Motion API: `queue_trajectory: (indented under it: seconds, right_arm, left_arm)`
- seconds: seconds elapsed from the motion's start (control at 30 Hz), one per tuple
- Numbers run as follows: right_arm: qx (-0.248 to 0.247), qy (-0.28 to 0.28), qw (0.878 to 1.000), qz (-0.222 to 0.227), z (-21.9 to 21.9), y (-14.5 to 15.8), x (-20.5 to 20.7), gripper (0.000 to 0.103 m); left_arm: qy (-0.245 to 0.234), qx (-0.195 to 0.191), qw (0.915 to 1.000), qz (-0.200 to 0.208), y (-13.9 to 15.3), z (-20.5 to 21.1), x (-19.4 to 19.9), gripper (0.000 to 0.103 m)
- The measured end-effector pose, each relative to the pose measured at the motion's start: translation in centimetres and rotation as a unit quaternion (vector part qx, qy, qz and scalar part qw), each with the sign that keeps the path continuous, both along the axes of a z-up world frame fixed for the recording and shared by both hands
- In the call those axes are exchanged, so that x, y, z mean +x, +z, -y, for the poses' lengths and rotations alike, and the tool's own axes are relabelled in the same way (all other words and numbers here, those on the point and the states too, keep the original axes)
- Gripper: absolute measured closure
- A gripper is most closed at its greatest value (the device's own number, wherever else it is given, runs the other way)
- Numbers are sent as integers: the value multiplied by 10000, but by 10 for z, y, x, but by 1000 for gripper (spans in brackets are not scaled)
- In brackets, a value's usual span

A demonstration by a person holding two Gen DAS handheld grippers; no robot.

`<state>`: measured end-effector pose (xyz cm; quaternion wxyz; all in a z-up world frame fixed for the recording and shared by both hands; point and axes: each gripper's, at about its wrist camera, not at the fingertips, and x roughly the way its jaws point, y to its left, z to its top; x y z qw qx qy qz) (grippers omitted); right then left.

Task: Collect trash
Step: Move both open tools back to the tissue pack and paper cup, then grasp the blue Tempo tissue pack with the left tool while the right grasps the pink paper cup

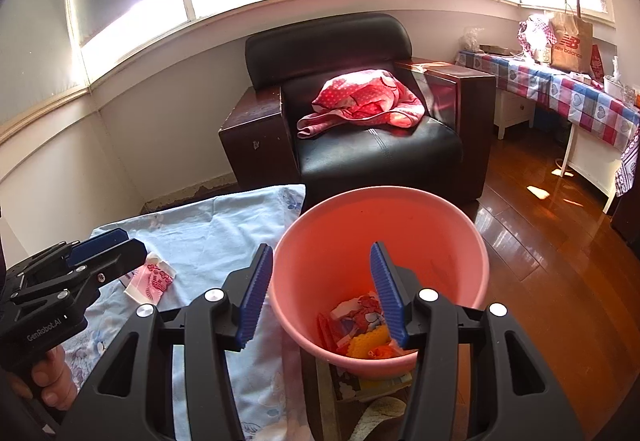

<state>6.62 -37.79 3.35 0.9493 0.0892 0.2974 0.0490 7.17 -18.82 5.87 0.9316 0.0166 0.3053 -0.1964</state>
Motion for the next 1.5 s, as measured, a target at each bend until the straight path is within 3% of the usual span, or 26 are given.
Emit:
queue_trajectory:
  seconds: [0.43,0.93,1.1,1.23,1.33,1.5]
  right_arm:
    - [153,966,9949,-250,-73,-15,9,52]
    - [343,1763,9811,-719,-138,-42,29,52]
    - [252,2040,9754,-792,-163,-48,35,52]
    - [183,2201,9723,-763,-178,-50,37,52]
    - [188,2287,9702,-781,-185,-52,41,52]
    - [276,2457,9656,-804,-196,-55,47,52]
  left_arm:
    - [1142,-16,9934,-95,-13,-104,-10,61]
    - [2064,-130,9757,-723,-53,-177,12,61]
    - [2458,-448,9609,-1194,-67,-188,38,60]
    - [2932,-853,9389,-1591,-72,-198,61,53]
    - [3202,-895,9243,-1872,-74,-199,75,49]
    - [3492,-812,9078,-2176,-77,-196,95,49]
